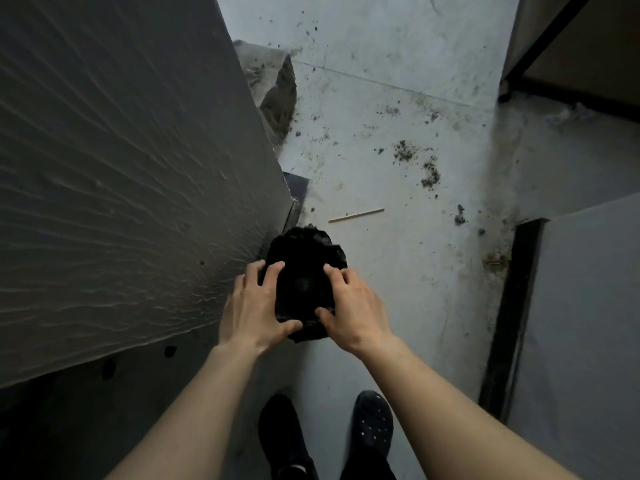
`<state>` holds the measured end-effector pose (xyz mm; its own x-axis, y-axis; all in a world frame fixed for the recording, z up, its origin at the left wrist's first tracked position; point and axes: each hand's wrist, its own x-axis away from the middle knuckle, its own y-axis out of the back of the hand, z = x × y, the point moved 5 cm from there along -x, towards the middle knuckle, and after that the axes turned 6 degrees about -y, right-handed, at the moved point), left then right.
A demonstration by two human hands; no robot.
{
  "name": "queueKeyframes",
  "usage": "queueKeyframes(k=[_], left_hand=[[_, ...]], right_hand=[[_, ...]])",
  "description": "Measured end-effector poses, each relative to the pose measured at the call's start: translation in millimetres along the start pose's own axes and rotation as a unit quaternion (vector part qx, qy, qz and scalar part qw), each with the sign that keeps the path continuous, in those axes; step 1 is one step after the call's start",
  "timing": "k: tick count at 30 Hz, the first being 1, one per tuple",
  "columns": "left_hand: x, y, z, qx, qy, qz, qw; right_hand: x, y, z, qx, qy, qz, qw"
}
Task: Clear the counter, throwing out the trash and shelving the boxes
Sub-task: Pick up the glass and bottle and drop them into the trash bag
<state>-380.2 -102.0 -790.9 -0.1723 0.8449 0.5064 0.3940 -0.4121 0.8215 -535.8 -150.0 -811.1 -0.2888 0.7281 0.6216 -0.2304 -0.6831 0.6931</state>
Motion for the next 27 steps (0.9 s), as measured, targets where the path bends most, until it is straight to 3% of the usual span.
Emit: queueKeyframes(k=[12,27], left_hand=[[64,117,-75,-0.029,-0.044,-0.028,0.998],[248,355,-173,-0.027,-0.145,-0.159,0.976]], right_hand=[[104,110,14,0.041,0.01,0.004,0.999],[316,332,97,0.082,0.041,-0.164,0.982]])
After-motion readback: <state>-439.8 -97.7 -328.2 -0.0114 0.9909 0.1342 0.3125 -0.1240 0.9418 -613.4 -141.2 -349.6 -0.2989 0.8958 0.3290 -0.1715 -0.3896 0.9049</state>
